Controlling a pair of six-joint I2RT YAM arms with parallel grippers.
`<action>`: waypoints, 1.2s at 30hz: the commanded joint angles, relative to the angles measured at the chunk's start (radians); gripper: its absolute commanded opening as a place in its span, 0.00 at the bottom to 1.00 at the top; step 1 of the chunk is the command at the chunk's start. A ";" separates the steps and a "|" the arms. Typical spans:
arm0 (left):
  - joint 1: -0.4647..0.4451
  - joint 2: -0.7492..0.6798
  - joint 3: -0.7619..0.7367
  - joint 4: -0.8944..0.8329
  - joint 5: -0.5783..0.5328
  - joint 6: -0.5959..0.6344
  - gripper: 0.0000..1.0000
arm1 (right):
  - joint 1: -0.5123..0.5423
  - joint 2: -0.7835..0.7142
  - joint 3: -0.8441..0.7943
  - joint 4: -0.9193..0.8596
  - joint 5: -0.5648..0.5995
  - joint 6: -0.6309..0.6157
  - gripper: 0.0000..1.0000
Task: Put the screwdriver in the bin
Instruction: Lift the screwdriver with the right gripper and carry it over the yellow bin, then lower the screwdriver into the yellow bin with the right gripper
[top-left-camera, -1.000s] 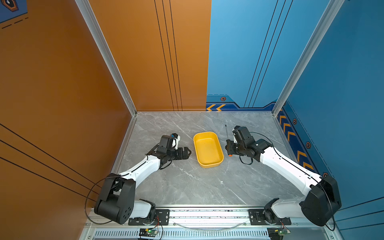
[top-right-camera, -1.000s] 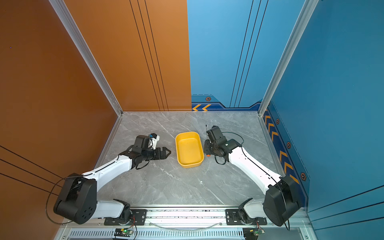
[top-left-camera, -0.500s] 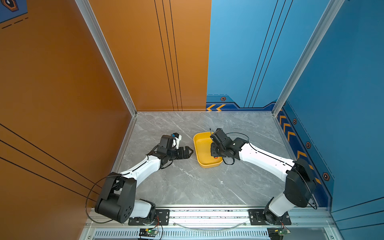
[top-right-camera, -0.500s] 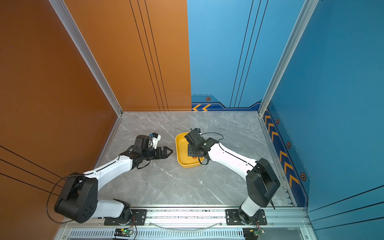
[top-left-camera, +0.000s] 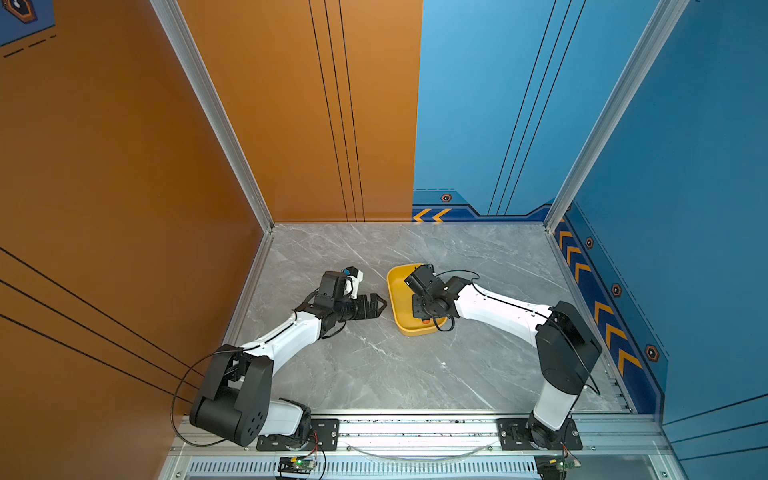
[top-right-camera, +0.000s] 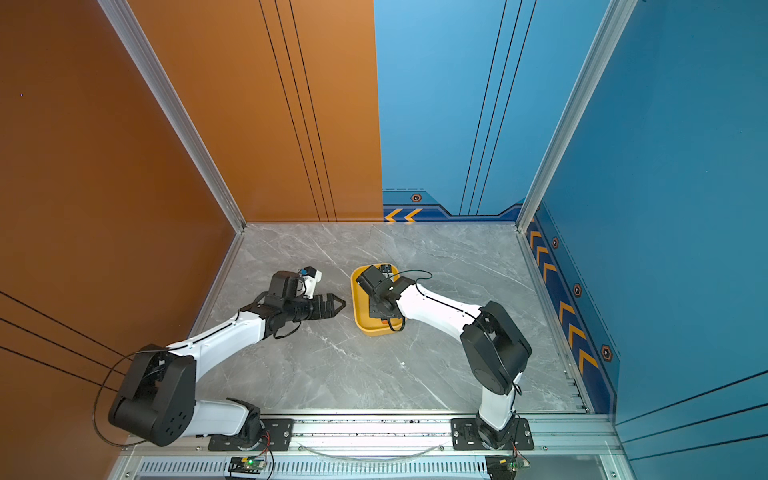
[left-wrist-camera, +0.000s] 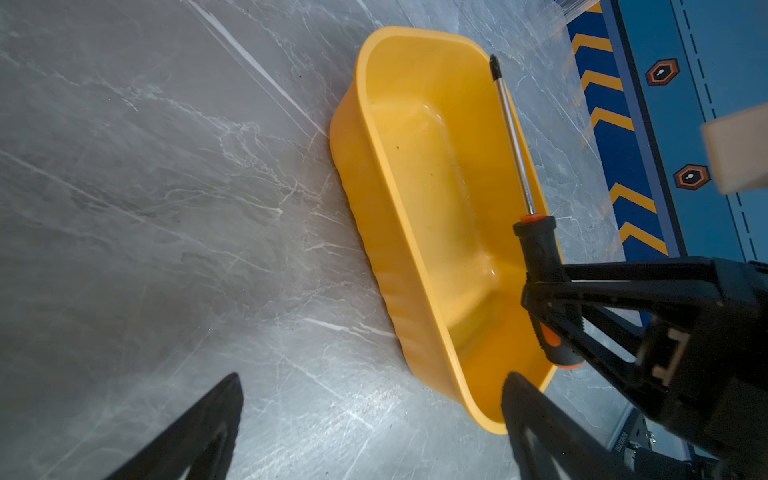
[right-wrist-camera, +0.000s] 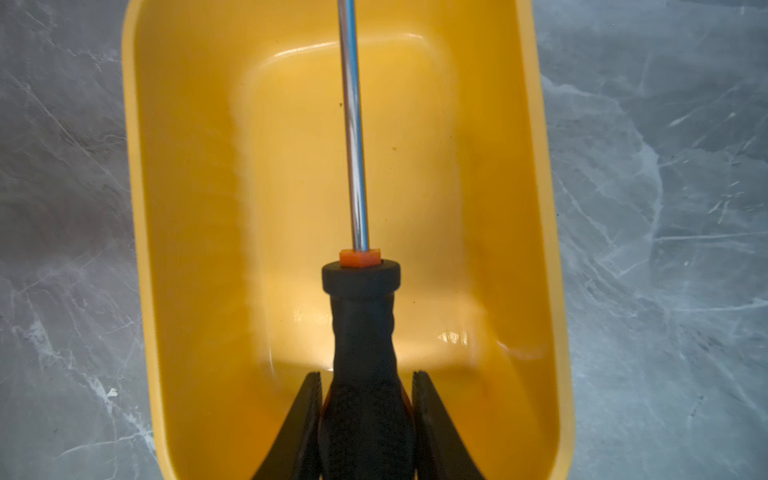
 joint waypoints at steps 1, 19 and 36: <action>-0.011 0.000 -0.008 0.005 0.018 -0.008 0.98 | 0.010 0.025 0.033 -0.040 0.044 0.026 0.00; -0.011 0.002 -0.015 0.004 0.013 -0.006 0.98 | 0.009 0.104 0.039 -0.039 0.046 0.035 0.00; -0.011 0.008 -0.017 0.004 0.015 -0.004 0.98 | 0.010 0.138 0.048 -0.039 0.036 0.033 0.05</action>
